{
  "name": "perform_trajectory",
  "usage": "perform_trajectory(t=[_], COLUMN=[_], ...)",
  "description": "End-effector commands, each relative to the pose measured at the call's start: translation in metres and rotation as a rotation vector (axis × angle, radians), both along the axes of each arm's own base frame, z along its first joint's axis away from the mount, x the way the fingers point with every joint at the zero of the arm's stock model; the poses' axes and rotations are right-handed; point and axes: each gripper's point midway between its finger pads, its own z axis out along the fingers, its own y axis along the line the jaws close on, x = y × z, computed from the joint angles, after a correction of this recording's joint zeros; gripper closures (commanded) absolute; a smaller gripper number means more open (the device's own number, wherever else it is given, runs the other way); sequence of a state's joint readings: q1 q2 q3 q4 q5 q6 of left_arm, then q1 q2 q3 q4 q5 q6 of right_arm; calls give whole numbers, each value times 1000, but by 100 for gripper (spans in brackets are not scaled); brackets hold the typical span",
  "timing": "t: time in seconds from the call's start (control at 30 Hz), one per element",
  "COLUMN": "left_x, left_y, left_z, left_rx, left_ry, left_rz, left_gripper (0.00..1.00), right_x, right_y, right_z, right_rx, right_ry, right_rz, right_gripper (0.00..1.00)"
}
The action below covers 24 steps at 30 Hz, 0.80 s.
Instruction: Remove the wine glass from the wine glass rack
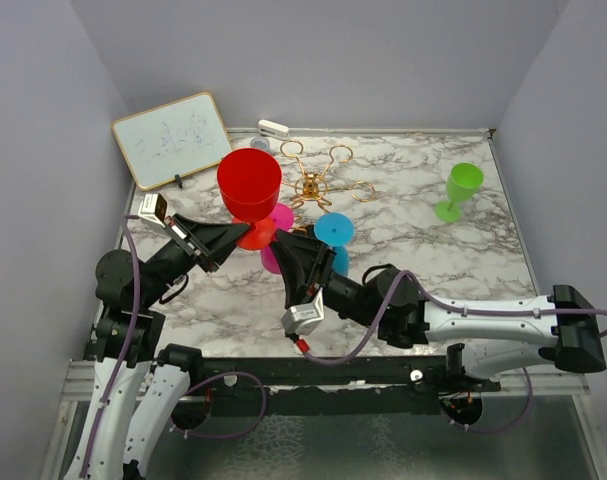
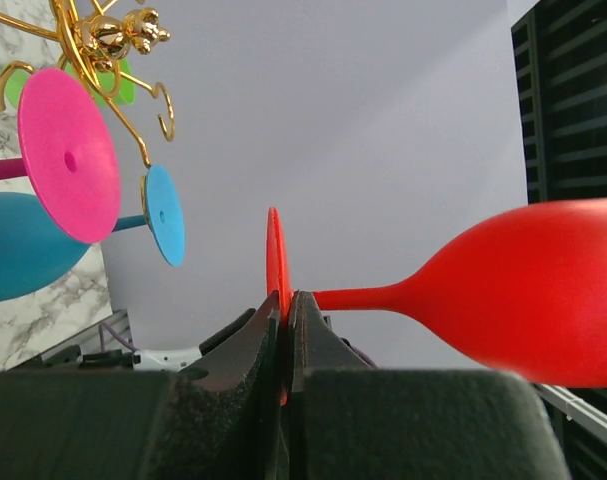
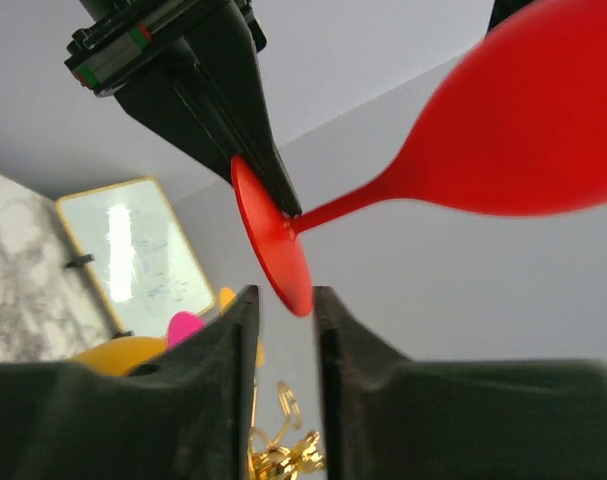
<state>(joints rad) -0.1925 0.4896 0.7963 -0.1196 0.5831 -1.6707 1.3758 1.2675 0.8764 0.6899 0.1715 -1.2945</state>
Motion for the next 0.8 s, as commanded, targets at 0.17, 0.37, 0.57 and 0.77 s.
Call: perform_trajectory(t=[0.17, 0.37, 0.57, 0.77], left_x=[10, 15, 15, 8], left_y=[13, 29, 53, 57], left_z=[0, 0, -14, -15], left_rx=[119, 381, 670, 818], left_ry=[-127, -333, -438, -543], left_rz=[138, 270, 378, 370], left_gripper=[100, 100, 100, 100], right_x=[-3, 5, -8, -70], right_y=[-84, -133, -137, -100], right_z=[23, 19, 6, 22], right_rx=[194, 292, 287, 158], right_ry=[335, 731, 1187, 1486], right_rz=[-21, -93, -169, 136], right_gripper=[54, 59, 76, 83])
